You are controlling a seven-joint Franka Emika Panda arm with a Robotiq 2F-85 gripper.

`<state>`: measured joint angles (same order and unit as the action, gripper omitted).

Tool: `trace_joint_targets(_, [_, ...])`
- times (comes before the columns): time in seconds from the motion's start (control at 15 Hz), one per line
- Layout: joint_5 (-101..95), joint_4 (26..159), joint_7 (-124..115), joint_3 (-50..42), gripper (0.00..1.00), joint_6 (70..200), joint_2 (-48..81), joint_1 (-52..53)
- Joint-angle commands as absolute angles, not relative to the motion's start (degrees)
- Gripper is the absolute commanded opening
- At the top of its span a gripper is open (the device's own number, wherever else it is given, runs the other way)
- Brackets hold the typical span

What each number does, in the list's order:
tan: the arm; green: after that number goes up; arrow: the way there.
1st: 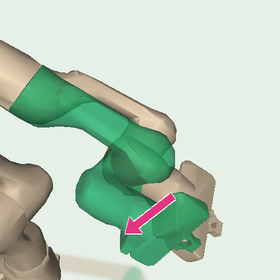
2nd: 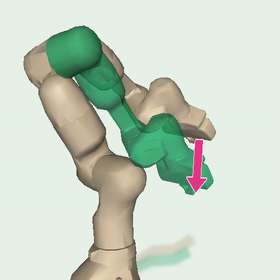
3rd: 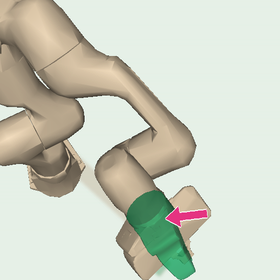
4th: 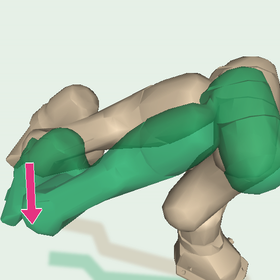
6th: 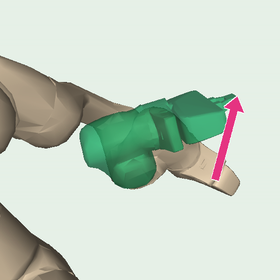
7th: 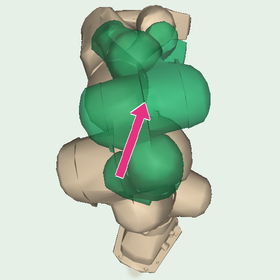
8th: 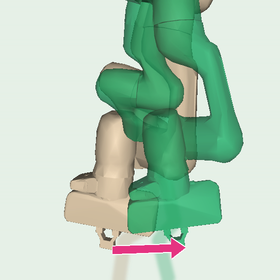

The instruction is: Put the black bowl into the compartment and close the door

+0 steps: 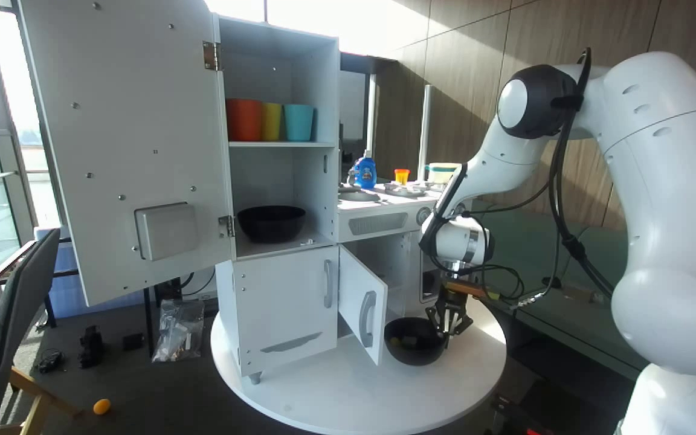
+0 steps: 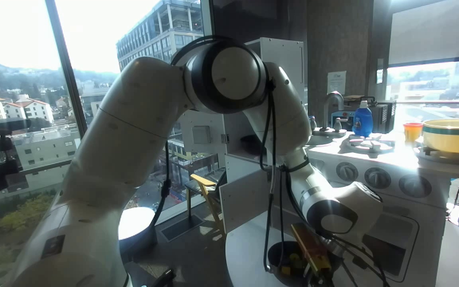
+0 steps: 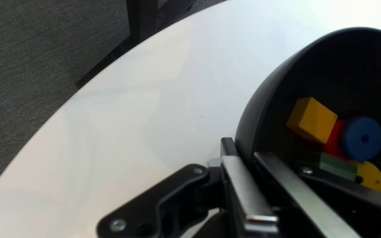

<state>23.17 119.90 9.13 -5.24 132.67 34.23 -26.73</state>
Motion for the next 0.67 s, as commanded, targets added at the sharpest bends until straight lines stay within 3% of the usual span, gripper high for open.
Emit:
trace_joint_targets(0.0, [24.56, 123.05, 9.25, -5.96, 0.01, 131.91, 27.49, -25.87])
trace_joint_targets(0.6, [23.64, 126.22, 6.27, -7.84, 0.01, 129.86, 17.24, -22.15])
